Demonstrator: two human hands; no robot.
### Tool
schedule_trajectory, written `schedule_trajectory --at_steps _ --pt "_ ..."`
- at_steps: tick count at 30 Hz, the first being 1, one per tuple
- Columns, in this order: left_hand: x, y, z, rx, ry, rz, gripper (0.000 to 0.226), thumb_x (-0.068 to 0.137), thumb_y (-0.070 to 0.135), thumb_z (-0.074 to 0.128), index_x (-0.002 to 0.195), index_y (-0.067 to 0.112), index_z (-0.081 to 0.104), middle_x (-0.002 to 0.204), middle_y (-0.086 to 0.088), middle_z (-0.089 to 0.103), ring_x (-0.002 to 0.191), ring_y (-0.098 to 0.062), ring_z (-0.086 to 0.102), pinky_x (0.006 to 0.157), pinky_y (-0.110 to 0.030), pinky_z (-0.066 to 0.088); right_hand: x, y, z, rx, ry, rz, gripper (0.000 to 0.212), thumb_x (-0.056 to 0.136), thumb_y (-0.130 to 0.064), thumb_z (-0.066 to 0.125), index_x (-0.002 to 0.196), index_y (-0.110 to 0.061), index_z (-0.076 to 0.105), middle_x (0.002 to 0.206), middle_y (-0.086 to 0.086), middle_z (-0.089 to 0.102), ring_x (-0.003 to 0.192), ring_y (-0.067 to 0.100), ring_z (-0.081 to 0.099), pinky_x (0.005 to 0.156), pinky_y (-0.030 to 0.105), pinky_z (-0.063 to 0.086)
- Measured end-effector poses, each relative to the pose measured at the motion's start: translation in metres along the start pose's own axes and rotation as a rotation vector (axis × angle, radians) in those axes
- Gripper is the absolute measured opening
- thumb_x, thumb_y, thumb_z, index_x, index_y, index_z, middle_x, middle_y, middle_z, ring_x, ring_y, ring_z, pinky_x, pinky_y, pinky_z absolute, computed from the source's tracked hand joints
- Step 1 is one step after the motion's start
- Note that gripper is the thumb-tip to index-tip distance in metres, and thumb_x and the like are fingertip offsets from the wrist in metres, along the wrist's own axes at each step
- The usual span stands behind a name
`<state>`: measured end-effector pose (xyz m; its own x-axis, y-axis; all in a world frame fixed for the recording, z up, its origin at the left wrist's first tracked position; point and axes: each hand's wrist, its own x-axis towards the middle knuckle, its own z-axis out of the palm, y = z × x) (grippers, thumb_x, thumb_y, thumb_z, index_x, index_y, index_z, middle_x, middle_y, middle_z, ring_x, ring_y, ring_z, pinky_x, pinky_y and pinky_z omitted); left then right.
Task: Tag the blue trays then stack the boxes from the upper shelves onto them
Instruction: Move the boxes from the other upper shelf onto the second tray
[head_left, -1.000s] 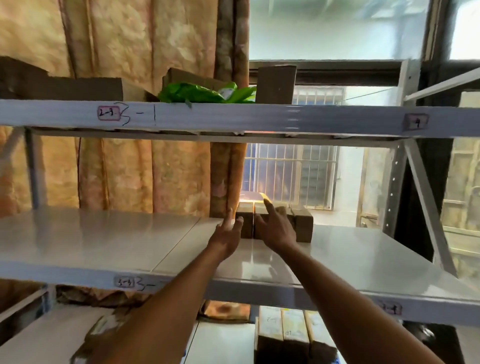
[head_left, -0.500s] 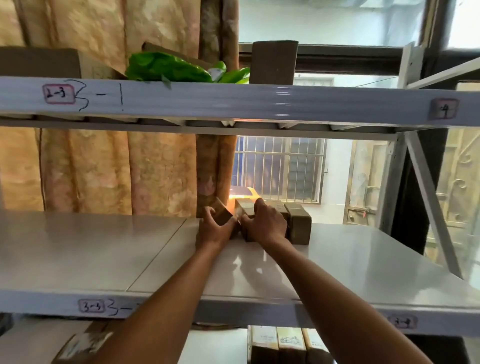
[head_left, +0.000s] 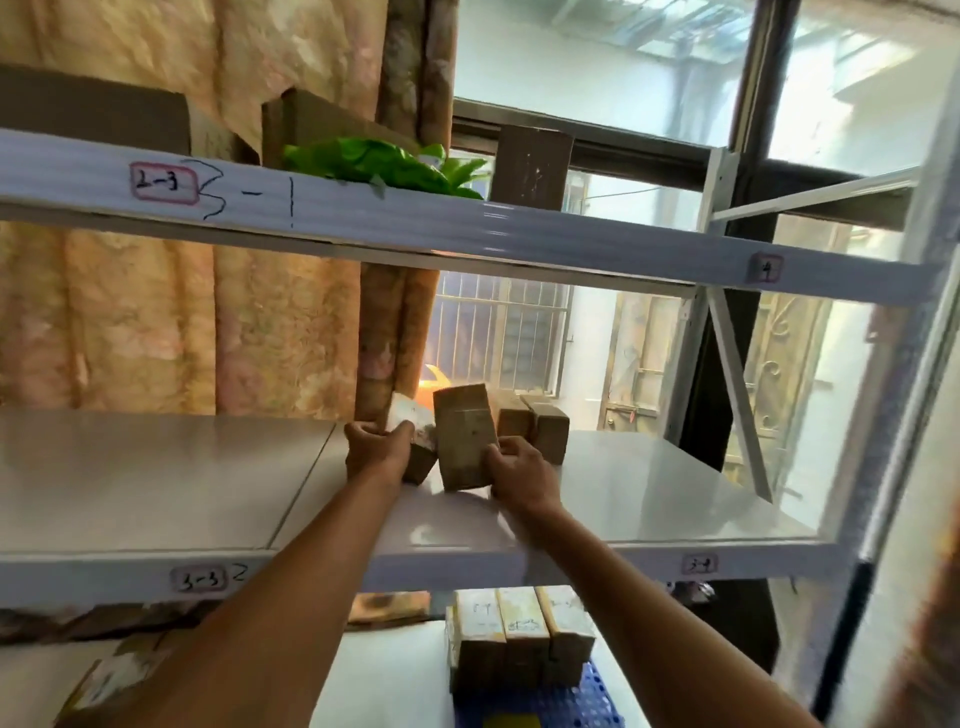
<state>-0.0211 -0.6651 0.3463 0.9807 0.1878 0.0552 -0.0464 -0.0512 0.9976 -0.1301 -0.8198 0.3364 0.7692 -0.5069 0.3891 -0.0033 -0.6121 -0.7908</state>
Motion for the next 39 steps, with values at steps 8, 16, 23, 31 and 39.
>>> schedule_trajectory --at_steps 8,16,23,31,39 --pt "-0.042 -0.002 -0.052 -0.402 -0.307 -0.084 0.039 0.084 0.027 0.070 0.119 0.013 0.064 0.110 -0.012 0.073 0.093 -0.029 0.072 0.082 -0.038 0.057 -0.058 -0.021 -0.025 0.586 -0.079 0.201 0.037 0.100 -0.018 0.062 0.136 -0.006 0.057 0.113 0.017 0.069 0.100 0.032 0.069 0.094 0.048 0.059" --pt "-0.139 -0.004 -0.099 -0.552 -0.432 -0.085 0.013 0.089 0.022 0.069 0.101 0.024 0.066 0.095 -0.007 0.071 0.089 -0.021 0.065 0.075 -0.035 0.050 -0.144 -0.027 -0.085 0.669 -0.199 0.146 0.036 0.099 -0.027 0.067 0.133 -0.024 0.057 0.115 0.015 0.072 0.105 0.030 0.074 0.081 0.034 0.064" --pt "-0.232 -0.049 -0.120 -0.490 -0.568 -0.048 0.036 0.079 0.031 0.073 0.114 0.024 0.066 0.119 -0.010 0.066 0.116 -0.029 0.061 0.084 -0.043 0.055 -0.230 0.008 -0.143 0.634 -0.226 0.186 0.040 0.096 -0.027 0.070 0.134 -0.025 0.058 0.114 0.016 0.074 0.107 0.033 0.074 0.093 0.045 0.061" --pt "-0.311 -0.136 -0.127 -0.402 -0.608 -0.213 0.033 0.076 0.024 0.077 0.107 0.026 0.066 0.103 -0.006 0.075 0.100 -0.021 0.069 0.082 -0.036 0.054 -0.315 0.086 -0.162 0.617 -0.324 0.380 0.030 0.096 -0.022 0.070 0.125 -0.020 0.065 0.107 0.007 0.075 0.090 0.019 0.071 0.083 0.034 0.059" --pt "-0.291 -0.249 -0.097 -0.246 -0.556 -0.484 0.043 0.075 0.019 0.080 0.116 0.020 0.066 0.107 -0.010 0.077 0.103 -0.022 0.069 0.088 -0.039 0.055 -0.307 0.198 -0.109 0.456 -0.390 0.565 0.043 0.088 -0.025 0.081 0.126 -0.015 0.063 0.117 0.011 0.074 0.096 0.020 0.072 0.079 0.033 0.059"
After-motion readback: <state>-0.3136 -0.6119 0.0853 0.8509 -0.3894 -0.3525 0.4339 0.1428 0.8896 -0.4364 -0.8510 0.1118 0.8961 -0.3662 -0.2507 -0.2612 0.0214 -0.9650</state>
